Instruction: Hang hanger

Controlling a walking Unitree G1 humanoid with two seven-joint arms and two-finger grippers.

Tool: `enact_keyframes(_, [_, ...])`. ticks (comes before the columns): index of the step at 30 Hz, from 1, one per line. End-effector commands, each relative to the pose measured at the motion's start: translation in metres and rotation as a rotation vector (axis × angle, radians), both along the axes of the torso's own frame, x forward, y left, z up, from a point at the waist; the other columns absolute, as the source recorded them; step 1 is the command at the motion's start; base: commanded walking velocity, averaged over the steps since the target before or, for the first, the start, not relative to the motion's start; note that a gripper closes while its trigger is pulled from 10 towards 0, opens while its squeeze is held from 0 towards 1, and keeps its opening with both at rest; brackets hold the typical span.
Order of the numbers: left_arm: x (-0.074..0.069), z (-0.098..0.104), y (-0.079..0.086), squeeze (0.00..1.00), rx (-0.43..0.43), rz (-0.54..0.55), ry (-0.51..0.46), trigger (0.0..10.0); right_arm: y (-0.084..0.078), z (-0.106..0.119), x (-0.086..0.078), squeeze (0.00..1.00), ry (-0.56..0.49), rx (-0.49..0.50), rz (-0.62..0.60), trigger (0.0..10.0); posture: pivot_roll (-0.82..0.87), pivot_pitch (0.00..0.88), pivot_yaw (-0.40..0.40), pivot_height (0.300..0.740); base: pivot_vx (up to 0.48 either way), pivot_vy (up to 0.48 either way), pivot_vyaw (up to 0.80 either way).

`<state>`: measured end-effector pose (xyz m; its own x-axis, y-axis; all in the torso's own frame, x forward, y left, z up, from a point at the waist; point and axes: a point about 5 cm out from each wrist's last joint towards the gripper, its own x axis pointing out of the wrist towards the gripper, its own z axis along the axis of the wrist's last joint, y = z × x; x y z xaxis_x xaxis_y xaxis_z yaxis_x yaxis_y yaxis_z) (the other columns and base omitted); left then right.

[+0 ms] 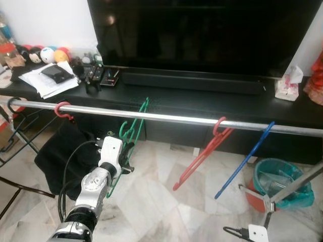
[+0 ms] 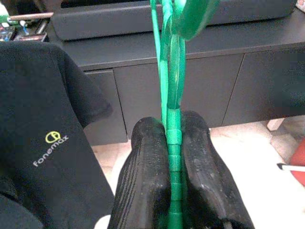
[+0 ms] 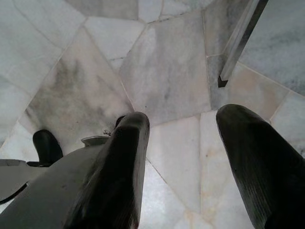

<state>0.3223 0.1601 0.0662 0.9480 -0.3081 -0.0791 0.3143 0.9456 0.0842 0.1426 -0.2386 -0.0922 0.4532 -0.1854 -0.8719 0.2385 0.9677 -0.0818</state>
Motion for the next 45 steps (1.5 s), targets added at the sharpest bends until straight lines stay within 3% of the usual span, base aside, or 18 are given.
enact_keyframes(1, [-0.001, 0.002, 0.002, 0.0, -0.005, 0.009, -0.01, 10.0, -0.001, -0.001, -0.002, 0.0, 0.01, -0.002, 0.006, 10.0, 0.02, 0.0, 0.018, 0.74, 0.0, 0.0, -0.69])
enact_keyframes(38, [-0.001, 0.011, -0.008, 0.0, 0.005, -0.025, -0.036, 10.0, 0.001, 0.0, -0.001, 0.0, -0.019, 0.012, -0.008, 10.0, 0.02, 0.0, 0.025, 0.74, 0.04, 0.0, 0.0])
enact_keyframes(41, [-0.005, 0.017, -0.006, 0.0, -0.017, -0.011, -0.074, 10.0, 0.001, 0.0, -0.001, 0.0, -0.018, 0.012, -0.009, 10.0, 0.01, 0.0, 0.03, 0.74, 0.252, 0.0, 0.0])
enact_keyframes(45, [-0.03, 0.006, -0.001, 0.0, 0.028, -0.03, -0.077, 10.0, 0.001, -0.001, -0.002, 0.0, -0.016, 0.01, -0.007, 10.0, 0.02, 0.0, 0.029, 0.74, 0.122, 0.0, 0.0])
